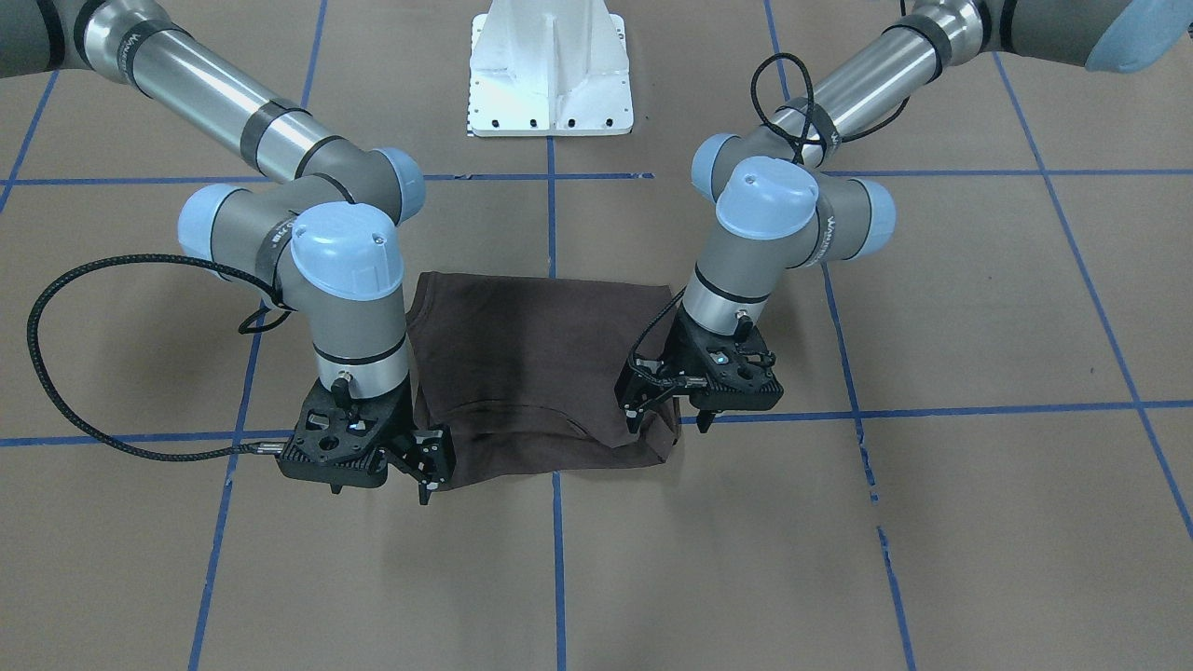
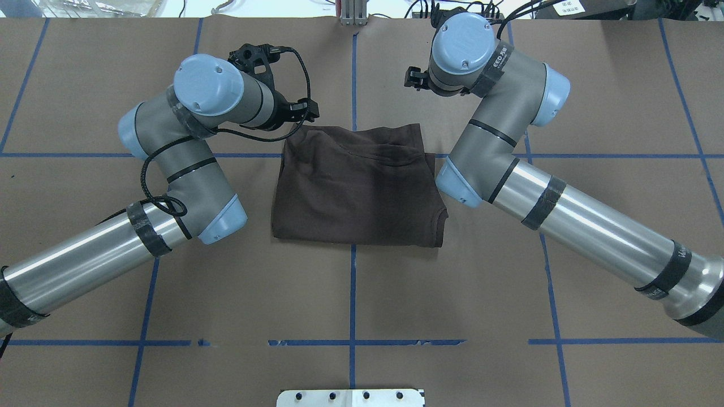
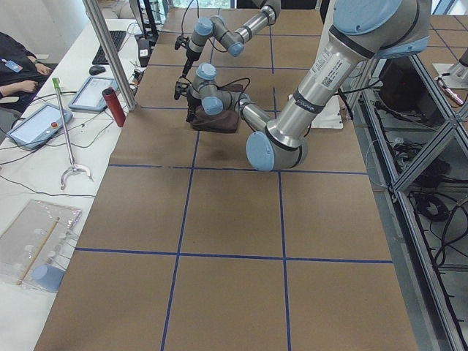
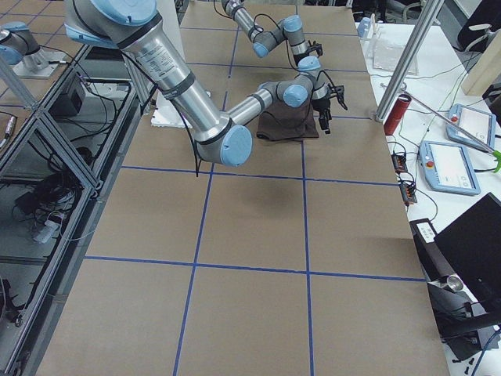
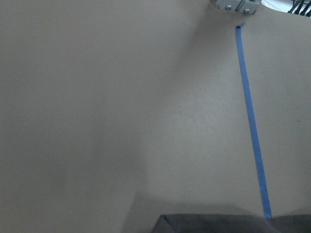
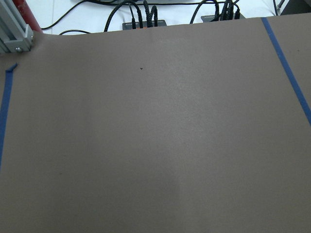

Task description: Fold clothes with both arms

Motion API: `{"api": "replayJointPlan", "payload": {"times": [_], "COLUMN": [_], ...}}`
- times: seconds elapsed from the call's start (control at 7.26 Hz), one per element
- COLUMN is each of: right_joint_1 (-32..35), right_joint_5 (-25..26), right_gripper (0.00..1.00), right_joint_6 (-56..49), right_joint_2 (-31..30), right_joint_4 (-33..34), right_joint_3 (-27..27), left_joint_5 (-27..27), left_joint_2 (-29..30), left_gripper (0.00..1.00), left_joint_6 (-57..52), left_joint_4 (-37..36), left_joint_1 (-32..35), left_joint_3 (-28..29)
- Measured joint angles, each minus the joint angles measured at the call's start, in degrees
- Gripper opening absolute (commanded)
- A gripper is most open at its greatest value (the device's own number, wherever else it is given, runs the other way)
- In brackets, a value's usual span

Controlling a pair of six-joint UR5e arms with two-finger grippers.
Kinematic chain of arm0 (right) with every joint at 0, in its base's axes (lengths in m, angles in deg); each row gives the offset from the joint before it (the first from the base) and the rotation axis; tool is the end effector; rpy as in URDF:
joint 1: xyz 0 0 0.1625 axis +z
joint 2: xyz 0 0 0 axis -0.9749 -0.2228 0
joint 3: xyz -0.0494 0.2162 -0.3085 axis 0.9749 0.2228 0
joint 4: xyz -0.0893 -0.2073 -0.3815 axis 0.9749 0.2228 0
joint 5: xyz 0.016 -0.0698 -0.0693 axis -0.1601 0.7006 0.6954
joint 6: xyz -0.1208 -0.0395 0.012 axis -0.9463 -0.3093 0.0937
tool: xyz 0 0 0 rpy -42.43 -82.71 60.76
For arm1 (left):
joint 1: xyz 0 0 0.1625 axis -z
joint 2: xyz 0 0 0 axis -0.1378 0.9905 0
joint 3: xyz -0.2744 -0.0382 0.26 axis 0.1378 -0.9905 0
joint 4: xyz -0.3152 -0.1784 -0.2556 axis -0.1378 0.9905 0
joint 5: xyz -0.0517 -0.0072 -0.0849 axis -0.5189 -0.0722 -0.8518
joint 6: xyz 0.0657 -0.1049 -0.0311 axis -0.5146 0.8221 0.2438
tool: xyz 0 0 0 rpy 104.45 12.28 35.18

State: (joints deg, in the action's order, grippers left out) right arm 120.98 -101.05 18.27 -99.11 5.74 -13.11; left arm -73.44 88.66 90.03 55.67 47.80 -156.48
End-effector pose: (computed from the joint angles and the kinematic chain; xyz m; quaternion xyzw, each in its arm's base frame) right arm -0.4884 -0.6430 0.2438 0.1817 -0.3305 0.1601 0.9122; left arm 0.5321 -0.5860 0.2171 0.1675 0.4947 -0.1278 0.8432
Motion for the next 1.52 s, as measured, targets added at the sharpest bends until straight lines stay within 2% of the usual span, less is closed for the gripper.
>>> {"api": "replayJointPlan", "payload": {"times": [0.28,0.55,0.69,1.1,1.52], "right_joint_1": [0.0,0.0,-0.04,-0.21,-0.33], "right_joint_5": [-0.04,-0.05,-0.05,-0.05,-0.05], "right_gripper": [1.0,1.0,1.0,1.0,1.0], "right_joint_6": [0.06,0.06,0.03,0.01,0.03], "right_joint_2": [-0.13,-0.39,-0.56,-0.86,-0.94], "right_joint_4": [0.0,-0.06,-0.08,-0.16,-0.18], "right_joint_3": [0.0,0.0,0.0,0.0,0.0], "left_joint_5": [0.12,0.16,0.2,0.27,0.28], "left_joint_2": [1.8,2.77,2.73,2.07,1.59], "left_gripper": [0.28,0.25,0.0,0.0,0.0], "left_joint_6": [1.51,1.61,1.62,1.32,-1.2], "left_joint_4": [5.69,8.15,8.42,8.52,8.45], "left_joint_1": [-0.88,-1.19,-1.48,-1.82,0.68], "left_joint_3": [5.56,8.45,8.76,8.85,8.91]}}
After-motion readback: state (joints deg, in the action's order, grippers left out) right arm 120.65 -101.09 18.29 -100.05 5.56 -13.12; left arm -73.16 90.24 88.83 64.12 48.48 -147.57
